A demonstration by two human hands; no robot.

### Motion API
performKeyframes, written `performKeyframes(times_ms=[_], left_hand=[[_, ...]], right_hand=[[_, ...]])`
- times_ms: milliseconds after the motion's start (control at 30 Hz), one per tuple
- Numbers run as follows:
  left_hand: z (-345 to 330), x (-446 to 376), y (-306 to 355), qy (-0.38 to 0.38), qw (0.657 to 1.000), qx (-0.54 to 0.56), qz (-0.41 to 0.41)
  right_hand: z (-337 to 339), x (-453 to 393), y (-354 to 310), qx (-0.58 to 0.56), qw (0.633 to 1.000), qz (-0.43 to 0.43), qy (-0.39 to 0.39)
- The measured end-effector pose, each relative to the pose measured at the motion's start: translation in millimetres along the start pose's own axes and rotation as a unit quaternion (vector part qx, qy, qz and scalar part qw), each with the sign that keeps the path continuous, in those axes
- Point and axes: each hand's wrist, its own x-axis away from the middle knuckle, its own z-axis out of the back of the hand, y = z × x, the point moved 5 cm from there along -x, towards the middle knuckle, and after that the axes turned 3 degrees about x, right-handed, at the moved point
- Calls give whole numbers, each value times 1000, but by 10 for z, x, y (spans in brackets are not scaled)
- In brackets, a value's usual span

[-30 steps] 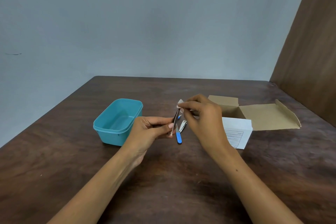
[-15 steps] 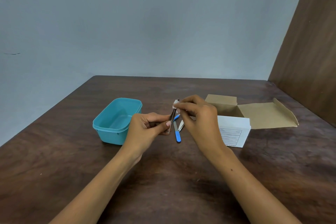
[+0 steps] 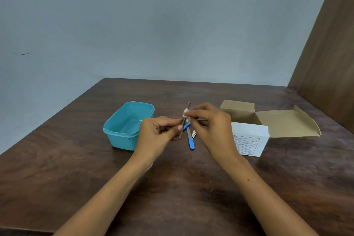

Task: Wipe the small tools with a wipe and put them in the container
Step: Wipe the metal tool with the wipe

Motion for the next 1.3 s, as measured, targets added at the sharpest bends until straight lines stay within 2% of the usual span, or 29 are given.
performKeyframes(times_ms=[100, 233, 333, 500, 800, 900, 1000, 1067, 1167, 1300], left_hand=[[-26, 6, -23, -1, 1000, 25, 19], [29, -7, -43, 29, 998, 40, 39], [53, 0, -20, 47, 997, 39, 39], [31, 7, -24, 44, 996, 54, 53], [-3, 12, -48, 56, 992, 73, 90], [-9, 6, -44, 56, 992, 73, 81], [-8, 1, -40, 61, 992, 80, 78], [-14, 2, -28, 66, 994, 63, 66], [-29, 5, 11, 66, 997, 24, 26], [-18, 13, 49, 67, 998, 0, -22]], right_hand=[[23, -7, 11, 0, 1000, -6, 7], [-47, 27, -50, -52, 996, -31, -63], [-104, 50, -104, -42, 994, -16, -99], [-81, 29, -108, 1, 997, 32, -66], [-40, 29, -204, 44, 983, 100, -148], [-30, 21, -206, 47, 984, 103, -140], [100, -27, -122, -27, 999, 8, -26], [161, -31, -21, -111, 988, -100, 25], [93, 2, 94, -221, 948, -226, 21], [10, 52, 95, -283, 918, -279, -8]])
